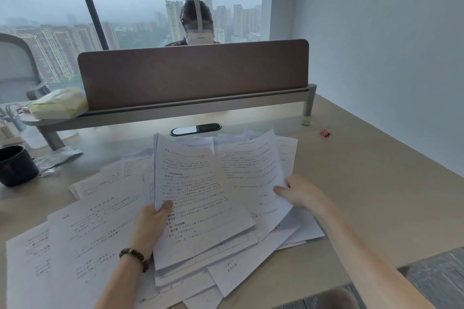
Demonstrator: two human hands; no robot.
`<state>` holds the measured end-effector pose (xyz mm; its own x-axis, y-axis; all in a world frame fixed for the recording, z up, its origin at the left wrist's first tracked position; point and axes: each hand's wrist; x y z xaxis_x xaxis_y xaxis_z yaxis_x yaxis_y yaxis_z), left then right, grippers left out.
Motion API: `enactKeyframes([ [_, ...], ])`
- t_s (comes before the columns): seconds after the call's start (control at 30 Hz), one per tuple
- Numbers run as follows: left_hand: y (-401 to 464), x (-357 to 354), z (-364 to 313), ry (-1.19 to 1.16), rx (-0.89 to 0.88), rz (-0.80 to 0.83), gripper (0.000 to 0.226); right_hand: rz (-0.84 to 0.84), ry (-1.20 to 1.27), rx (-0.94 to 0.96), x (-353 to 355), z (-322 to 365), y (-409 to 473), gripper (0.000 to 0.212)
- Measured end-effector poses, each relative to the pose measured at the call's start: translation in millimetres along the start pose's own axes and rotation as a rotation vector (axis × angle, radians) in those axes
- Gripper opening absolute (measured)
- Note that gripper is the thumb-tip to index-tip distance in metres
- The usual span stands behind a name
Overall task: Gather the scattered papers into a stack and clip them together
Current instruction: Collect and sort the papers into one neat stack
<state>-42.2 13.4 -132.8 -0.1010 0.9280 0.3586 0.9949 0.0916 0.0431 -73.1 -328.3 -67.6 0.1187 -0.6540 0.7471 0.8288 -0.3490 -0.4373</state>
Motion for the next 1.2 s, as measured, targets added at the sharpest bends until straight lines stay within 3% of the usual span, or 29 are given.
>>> enactKeyframes([
  [0.13, -3, 0, -4, 0.021, -0.019, 0.003, 0.044, 0.033, 0.182, 0.024, -11, 4, -5, 0.03],
  [0.23, -6, -1, -10, 0.004, -0.009, -0.002, 0.036, 0.053, 0.257, 0.042, -14, 5, -7, 0.029],
  [0.33, -4, 0, -10, -0.029, 0.016, 0.011, 0.029, 0.099, 0.358, 0.059, -19, 6, -7, 0.04],
  [0.43, -2, 1, -8, -0.037, 0.031, 0.018, 0.028, 0.067, 0.386, 0.072, -22, 3, -5, 0.036],
  [0.63, -1, 1, -6, -0.062, 0.042, 0.015, 0.028, -0.055, 0.74, -0.012, 8, -16, 5, 0.03],
  [0.73, 1, 1, -4, -0.046, 0.048, 0.019, 0.03, -0.083, 0.638, -0.032, 11, -29, 6, 0.027],
  [0.9, 5, 1, 3, -0.025, 0.03, 0.022, 0.038, -0.151, 0.151, -0.013, -2, -37, 7, 0.017],
  [1.07, 2, -1, 4, -0.002, -0.002, 0.017, 0.043, -0.098, 0.142, 0.02, -2, -26, -1, 0.013],
  [1.2, 1, -1, 1, -0.008, 0.003, 0.022, 0.036, -0.014, 0.337, 0.002, 5, -25, -4, 0.018],
])
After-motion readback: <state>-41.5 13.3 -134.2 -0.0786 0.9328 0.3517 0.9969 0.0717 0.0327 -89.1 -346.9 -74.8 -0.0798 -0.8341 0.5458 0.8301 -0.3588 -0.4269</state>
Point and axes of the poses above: each hand's wrist, its own y-axis towards the middle knuckle, its own x-axis out of the back of the hand, z = x × y, and after that the axes turned 12 degrees about -x, right-handed
